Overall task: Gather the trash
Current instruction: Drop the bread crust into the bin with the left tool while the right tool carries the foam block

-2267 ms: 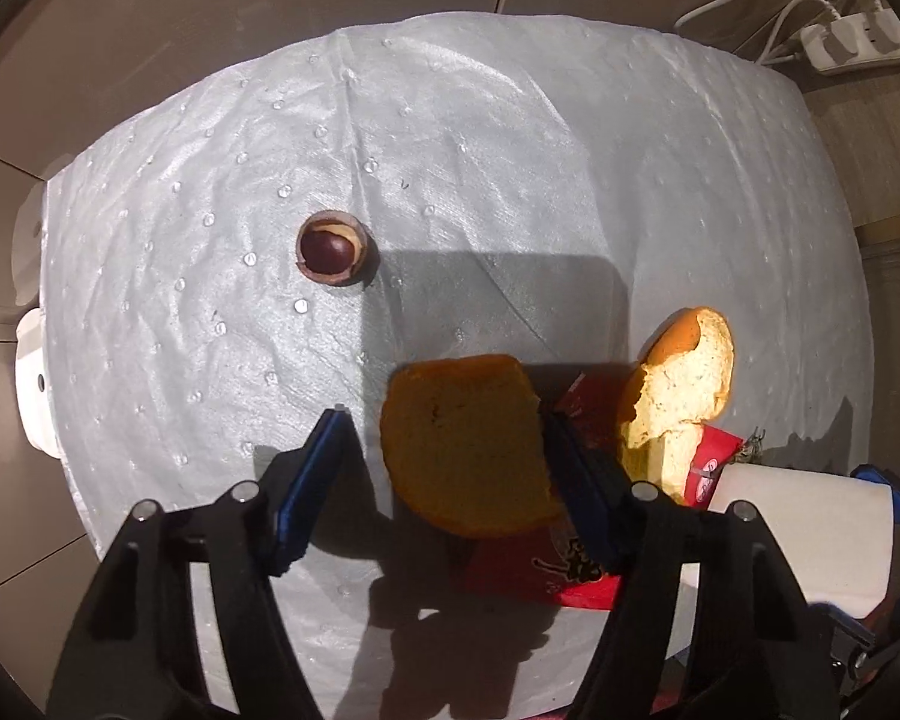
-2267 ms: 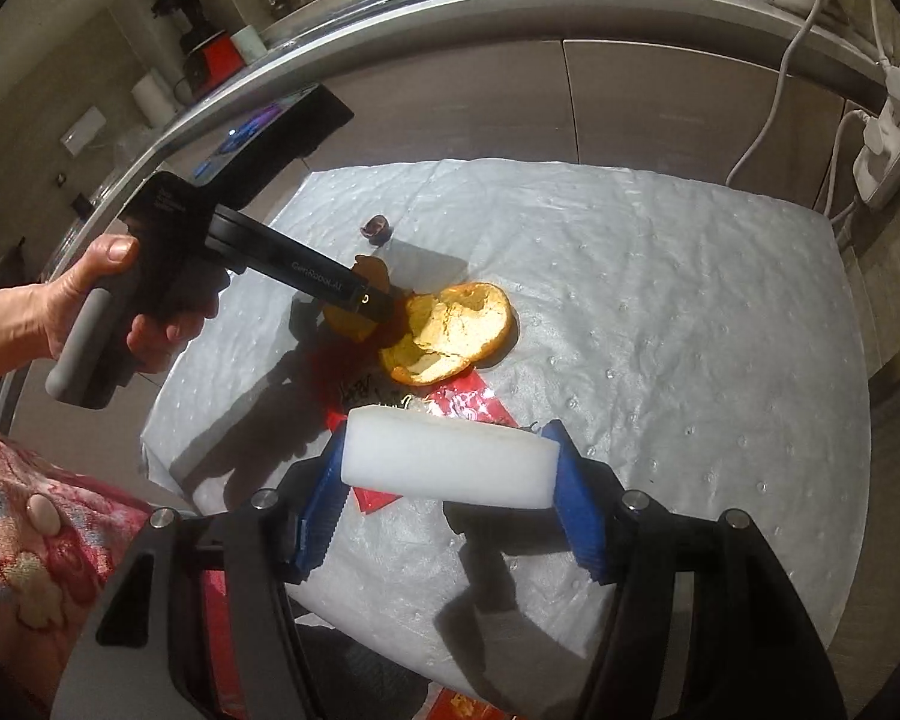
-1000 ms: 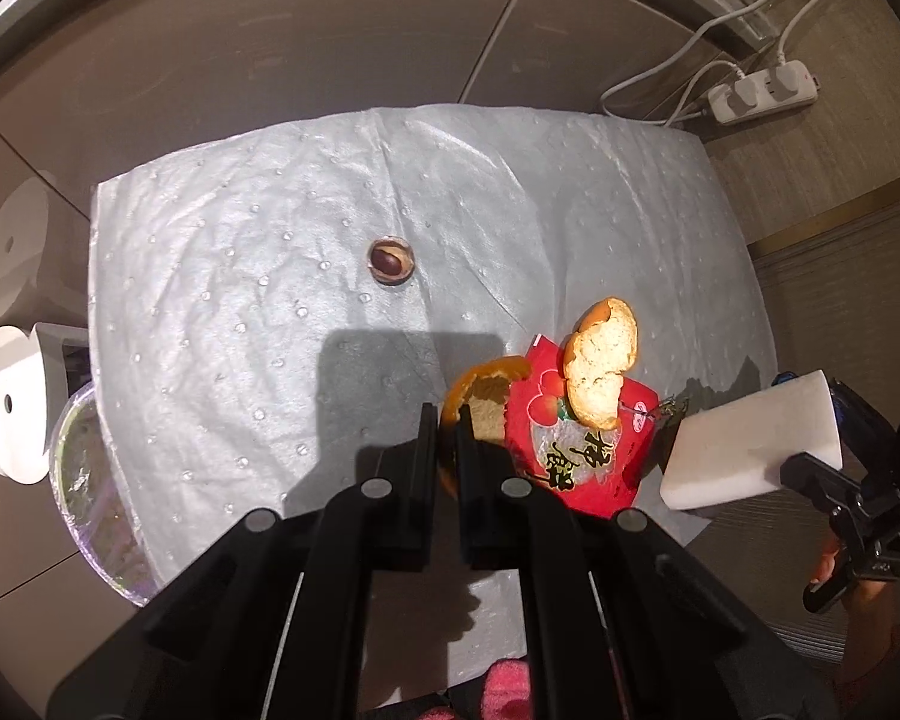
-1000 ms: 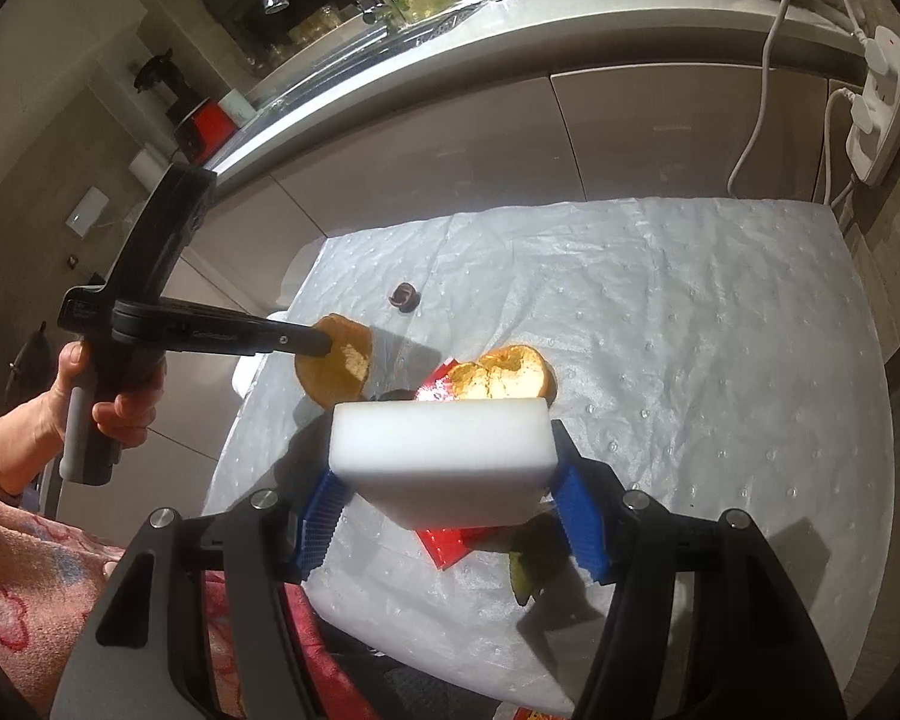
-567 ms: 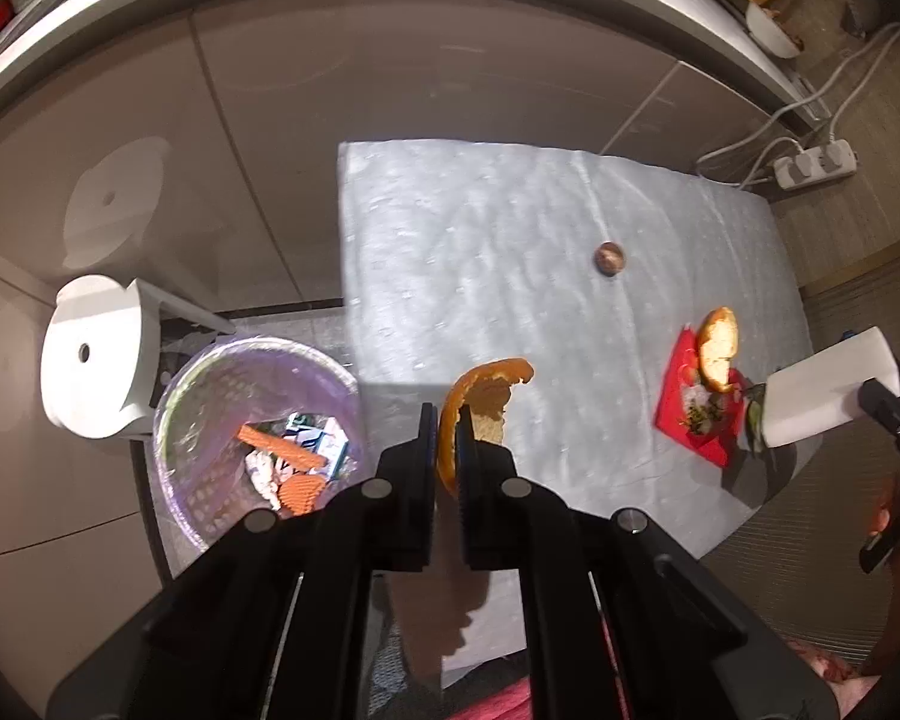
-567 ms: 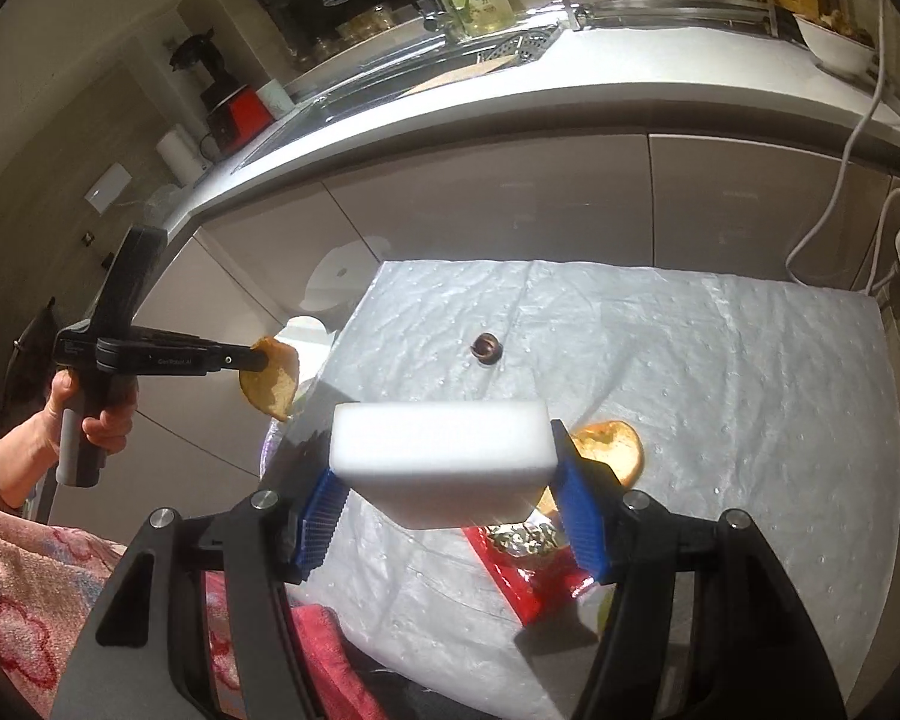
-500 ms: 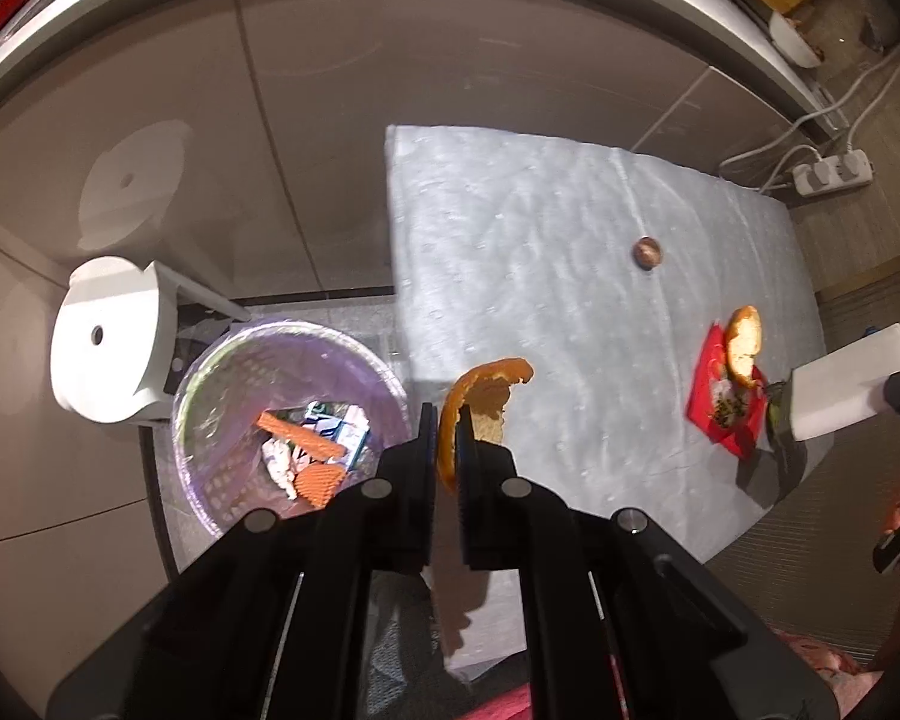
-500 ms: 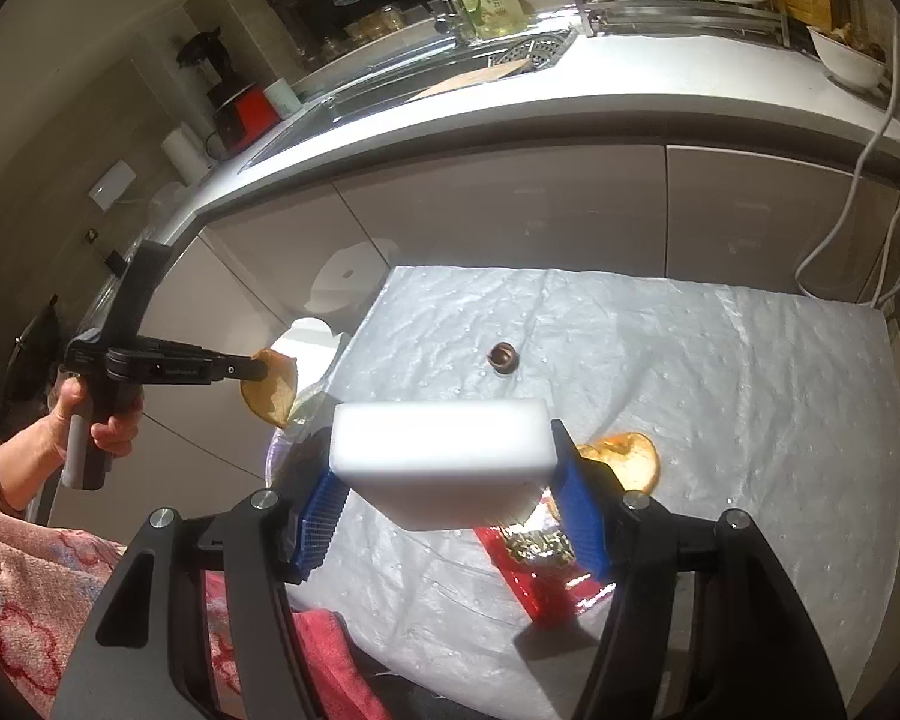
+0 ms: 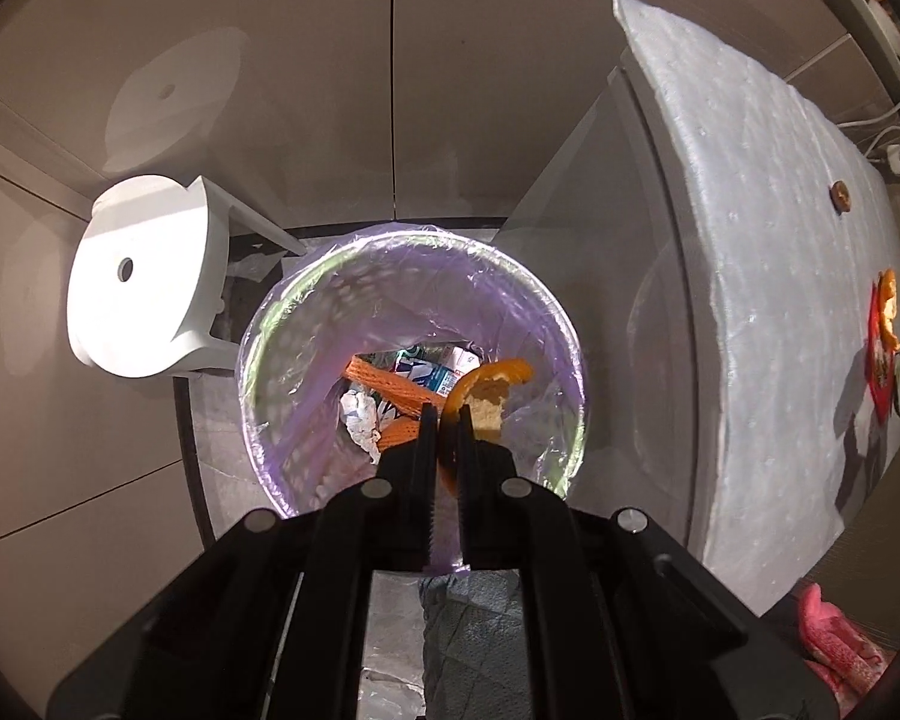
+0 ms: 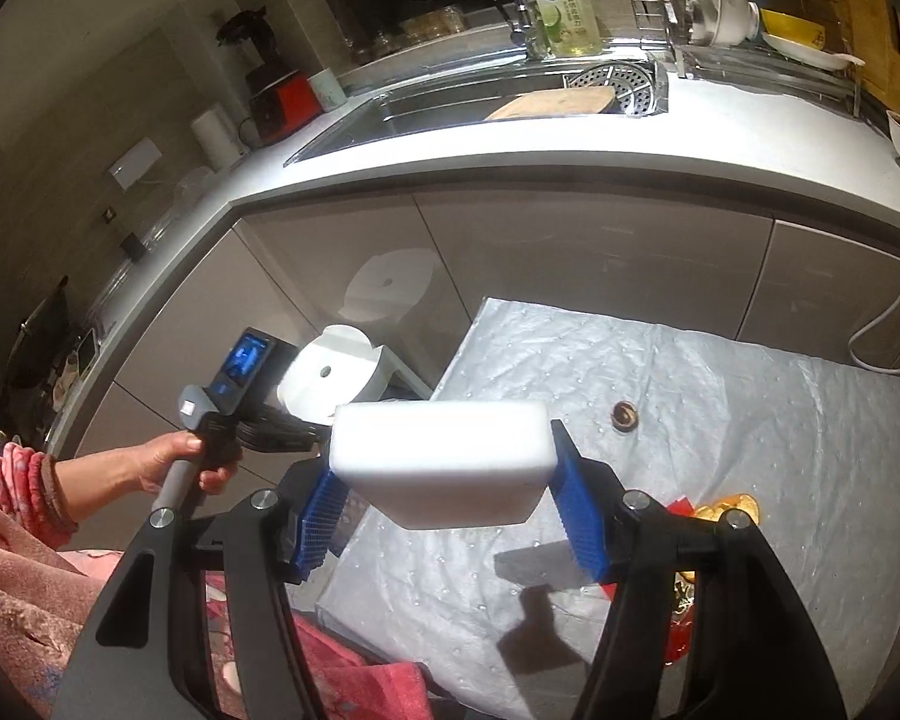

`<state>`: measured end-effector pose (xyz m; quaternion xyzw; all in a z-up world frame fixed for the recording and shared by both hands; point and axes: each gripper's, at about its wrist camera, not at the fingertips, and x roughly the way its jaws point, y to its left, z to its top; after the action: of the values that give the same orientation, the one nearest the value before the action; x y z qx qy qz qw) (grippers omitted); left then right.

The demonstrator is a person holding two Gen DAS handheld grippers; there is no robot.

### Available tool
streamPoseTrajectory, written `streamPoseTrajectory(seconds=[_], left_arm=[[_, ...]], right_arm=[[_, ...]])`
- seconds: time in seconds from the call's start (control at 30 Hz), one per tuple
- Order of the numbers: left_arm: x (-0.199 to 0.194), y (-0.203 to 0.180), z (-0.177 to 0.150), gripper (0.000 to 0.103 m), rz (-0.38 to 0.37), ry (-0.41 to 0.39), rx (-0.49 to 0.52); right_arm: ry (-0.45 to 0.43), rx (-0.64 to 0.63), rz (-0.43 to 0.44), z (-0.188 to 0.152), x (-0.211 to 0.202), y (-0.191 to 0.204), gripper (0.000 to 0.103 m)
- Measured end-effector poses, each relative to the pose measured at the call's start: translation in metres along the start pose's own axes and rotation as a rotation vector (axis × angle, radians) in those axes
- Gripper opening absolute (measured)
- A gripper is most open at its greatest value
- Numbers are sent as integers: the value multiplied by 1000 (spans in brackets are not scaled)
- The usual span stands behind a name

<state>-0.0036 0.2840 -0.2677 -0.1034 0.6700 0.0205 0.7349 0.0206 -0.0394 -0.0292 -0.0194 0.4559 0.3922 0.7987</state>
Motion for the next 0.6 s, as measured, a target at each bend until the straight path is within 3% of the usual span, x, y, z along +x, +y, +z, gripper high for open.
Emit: streamPoseTrajectory(seconds=[0.47,0.53,0.6], left_arm=[[77,10,-3,6,84,148,77],[85,11,-6,8,97,177,82],[88,12,-8,17,106,195,81]], right_arm=[[45,-38,2,6,17,48,63],[48,-41,4,7,18,50,63],[49,-42,7,8,20,51,63]])
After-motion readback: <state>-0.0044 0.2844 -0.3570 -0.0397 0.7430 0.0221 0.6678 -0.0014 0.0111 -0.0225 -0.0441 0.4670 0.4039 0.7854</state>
